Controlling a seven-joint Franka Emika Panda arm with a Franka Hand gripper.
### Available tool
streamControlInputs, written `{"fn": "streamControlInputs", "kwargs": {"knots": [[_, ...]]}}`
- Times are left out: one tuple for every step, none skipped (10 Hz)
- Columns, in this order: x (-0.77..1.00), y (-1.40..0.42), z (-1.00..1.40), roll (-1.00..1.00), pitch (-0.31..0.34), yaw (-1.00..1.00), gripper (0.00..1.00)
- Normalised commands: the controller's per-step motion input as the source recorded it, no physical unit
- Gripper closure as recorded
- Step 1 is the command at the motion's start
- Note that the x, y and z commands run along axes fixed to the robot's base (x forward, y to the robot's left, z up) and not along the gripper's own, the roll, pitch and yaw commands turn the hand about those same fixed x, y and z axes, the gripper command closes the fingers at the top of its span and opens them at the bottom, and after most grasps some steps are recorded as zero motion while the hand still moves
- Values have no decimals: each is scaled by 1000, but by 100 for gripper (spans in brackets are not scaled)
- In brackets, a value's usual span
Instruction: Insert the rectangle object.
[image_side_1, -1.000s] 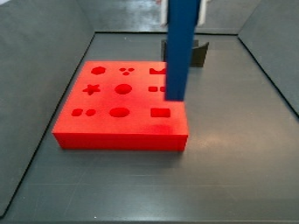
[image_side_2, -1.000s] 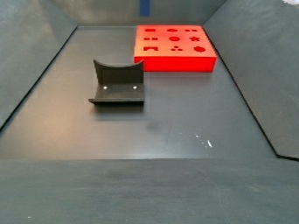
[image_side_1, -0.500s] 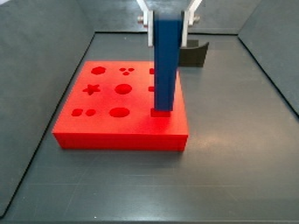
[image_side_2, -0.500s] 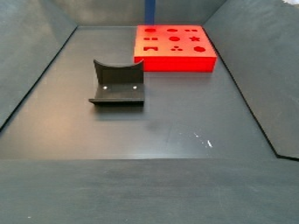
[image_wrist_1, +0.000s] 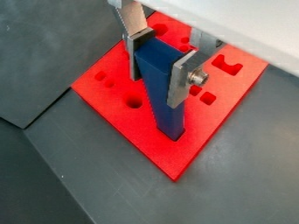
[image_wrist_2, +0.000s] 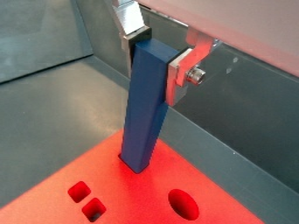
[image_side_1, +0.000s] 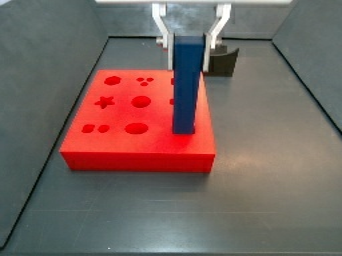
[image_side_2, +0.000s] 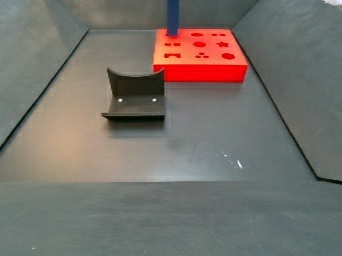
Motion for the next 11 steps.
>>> {"fn": "streamControlInputs", "kwargs": {"knots": [[0,0,-240,0,-17,54,100],[0,0,-317,-26,-50,60,100],[0,0,-486,-87,-107,54,100],[0,9,-563,-83,-109,54,100],[0,0,-594,-47,-104,63,100],[0,0,-654,-47,-124,66,100],[0,0,-714,-51,-151,57,100],[0,0,-760,-46,-166,51,100],[0,0,-237,-44,-61,0,100],[0,0,0,6,0,0,100],[0,0,0,0,0,0,100]]}}
